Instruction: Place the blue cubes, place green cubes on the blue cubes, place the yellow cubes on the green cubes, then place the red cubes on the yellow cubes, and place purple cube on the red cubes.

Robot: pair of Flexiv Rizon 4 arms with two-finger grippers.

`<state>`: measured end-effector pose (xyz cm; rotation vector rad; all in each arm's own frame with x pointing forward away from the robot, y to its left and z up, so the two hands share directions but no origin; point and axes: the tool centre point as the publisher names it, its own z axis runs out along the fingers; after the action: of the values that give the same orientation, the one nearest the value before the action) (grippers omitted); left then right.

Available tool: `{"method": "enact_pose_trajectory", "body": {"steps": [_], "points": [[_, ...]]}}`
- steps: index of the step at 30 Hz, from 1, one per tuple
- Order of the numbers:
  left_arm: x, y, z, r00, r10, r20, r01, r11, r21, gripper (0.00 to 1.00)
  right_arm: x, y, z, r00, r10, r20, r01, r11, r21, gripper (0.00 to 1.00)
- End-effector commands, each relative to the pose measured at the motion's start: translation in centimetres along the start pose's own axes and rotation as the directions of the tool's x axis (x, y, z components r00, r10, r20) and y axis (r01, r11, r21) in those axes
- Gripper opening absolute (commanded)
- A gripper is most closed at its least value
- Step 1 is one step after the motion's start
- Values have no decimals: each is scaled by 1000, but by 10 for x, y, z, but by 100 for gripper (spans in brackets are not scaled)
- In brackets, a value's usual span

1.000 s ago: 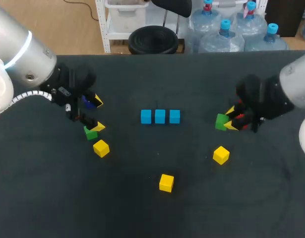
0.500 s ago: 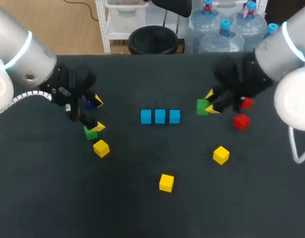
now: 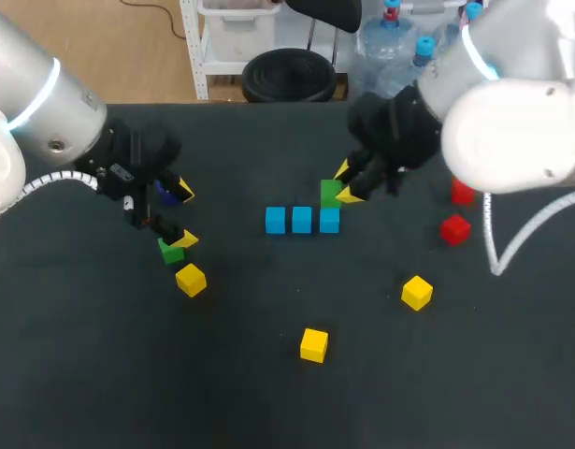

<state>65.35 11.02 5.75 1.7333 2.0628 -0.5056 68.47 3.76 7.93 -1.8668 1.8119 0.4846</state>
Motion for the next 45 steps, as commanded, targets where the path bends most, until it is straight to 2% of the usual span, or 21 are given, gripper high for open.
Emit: {"method": "enact_pose_trajectory", "body": {"steps": [1,13,45], "points": [[1,0,0,1000,3,4,-3,1000,0,100,-5,-7,14,1000,-4,-3,3,994,-107,0],[1,0,0,1000,3,4,-3,1000,0,100,-2,-11,27,1000,15,-25,-18,994,-106,0],[1,0,0,1000,3,4,-3,1000,0,100,14,-15,42,998,60,-15,-62,992,-106,0]]}}
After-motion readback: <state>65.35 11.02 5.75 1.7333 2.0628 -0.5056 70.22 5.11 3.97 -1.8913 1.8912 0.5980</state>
